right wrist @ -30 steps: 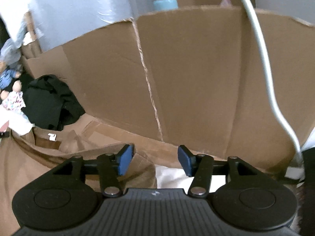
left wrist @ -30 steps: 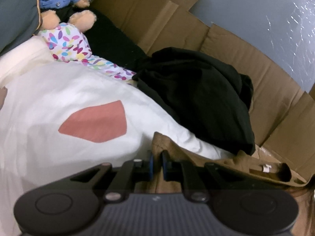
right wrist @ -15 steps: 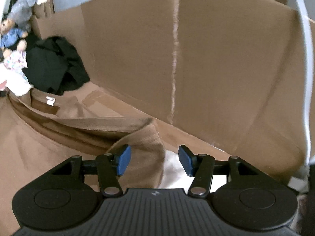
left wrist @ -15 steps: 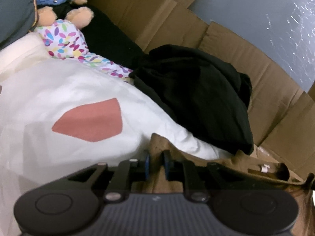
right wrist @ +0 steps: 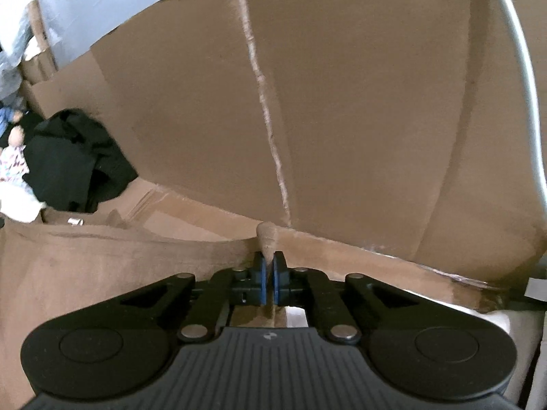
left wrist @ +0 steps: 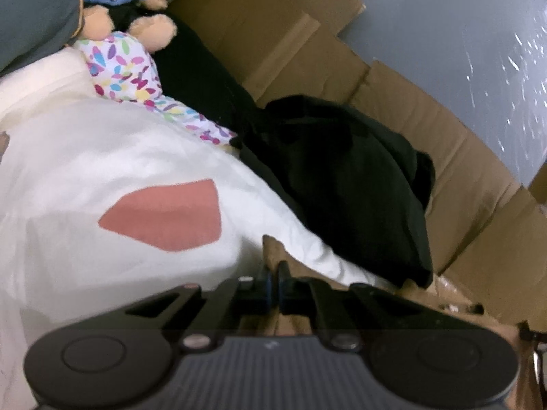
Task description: Fold clothes
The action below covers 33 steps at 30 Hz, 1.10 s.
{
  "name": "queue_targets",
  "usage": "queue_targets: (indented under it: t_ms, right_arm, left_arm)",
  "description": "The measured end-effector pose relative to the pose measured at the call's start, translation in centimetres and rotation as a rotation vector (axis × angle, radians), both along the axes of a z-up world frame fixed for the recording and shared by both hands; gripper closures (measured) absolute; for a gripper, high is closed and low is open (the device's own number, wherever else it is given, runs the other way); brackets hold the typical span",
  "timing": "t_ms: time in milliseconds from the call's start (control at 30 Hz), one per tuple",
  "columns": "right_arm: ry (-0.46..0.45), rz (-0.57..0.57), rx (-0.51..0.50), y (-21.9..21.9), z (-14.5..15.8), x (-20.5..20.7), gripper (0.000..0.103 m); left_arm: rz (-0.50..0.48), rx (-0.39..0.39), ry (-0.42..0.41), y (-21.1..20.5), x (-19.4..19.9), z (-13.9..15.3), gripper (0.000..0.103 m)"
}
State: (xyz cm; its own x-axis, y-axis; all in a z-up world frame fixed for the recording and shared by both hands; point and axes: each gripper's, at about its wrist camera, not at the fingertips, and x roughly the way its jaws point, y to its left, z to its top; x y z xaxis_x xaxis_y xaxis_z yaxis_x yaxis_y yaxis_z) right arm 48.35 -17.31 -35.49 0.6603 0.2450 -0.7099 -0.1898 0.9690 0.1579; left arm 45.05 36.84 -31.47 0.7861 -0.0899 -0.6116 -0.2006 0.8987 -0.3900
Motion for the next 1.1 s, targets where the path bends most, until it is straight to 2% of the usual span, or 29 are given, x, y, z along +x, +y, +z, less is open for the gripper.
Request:
queue_targets:
  t_ms: [233, 700, 833, 867, 900, 933, 967, 1000, 1100]
  right_arm:
    - [-0.027, -0.046, -0.038, 0.3, 0.2, 0.3, 0.1]
    - [0.005, -0.128, -0.059, 0.6, -1.2, 2.2, 0.1]
    - [-0.001, -0.116, -0.062, 1.5, -1.6, 2.2, 0.099]
    - [-0.006, -0.114, -0.065, 1.6, -1.5, 2.0, 0.096]
    - [-0.013, -0.115, -0.069, 1.8, -1.3, 1.8, 0.09]
    - [-0.015, -0.113, -0.068, 1.7, -1.1, 1.6, 0.085]
    - [-0.018, -0.111, -0.068, 1.7, -0.9, 1.4, 0.07]
    - [-0.022, -0.111, -0.064, 1.6, -0.6, 1.2, 0.056]
    - [-0.026, -0.105, -0.046, 1.3, 0.2, 0.6, 0.053]
  left_arm:
    - [0.017, -0.013, -0.032, 0.4, 0.8, 1.5, 0.1]
    - [0.01, 0.024, 0.027, 0.1, 4.1, -0.1, 0.1]
    - [0.009, -0.011, 0.056, 0.2, 4.6, -0.3, 0.097]
    - [0.011, -0.006, 0.053, -0.1, 4.4, -0.1, 0.092]
    - [0.012, 0.006, 0.053, -0.4, 4.2, 0.1, 0.091]
    - [0.013, 0.018, 0.052, -0.6, 3.9, 0.4, 0.085]
    - [0.015, 0.028, 0.052, -0.9, 3.7, 0.6, 0.079]
    - [0.017, 0.025, 0.058, -0.9, 3.4, 0.8, 0.078]
    - [0.022, 0.028, 0.074, -1.0, 2.7, 1.5, 0.077]
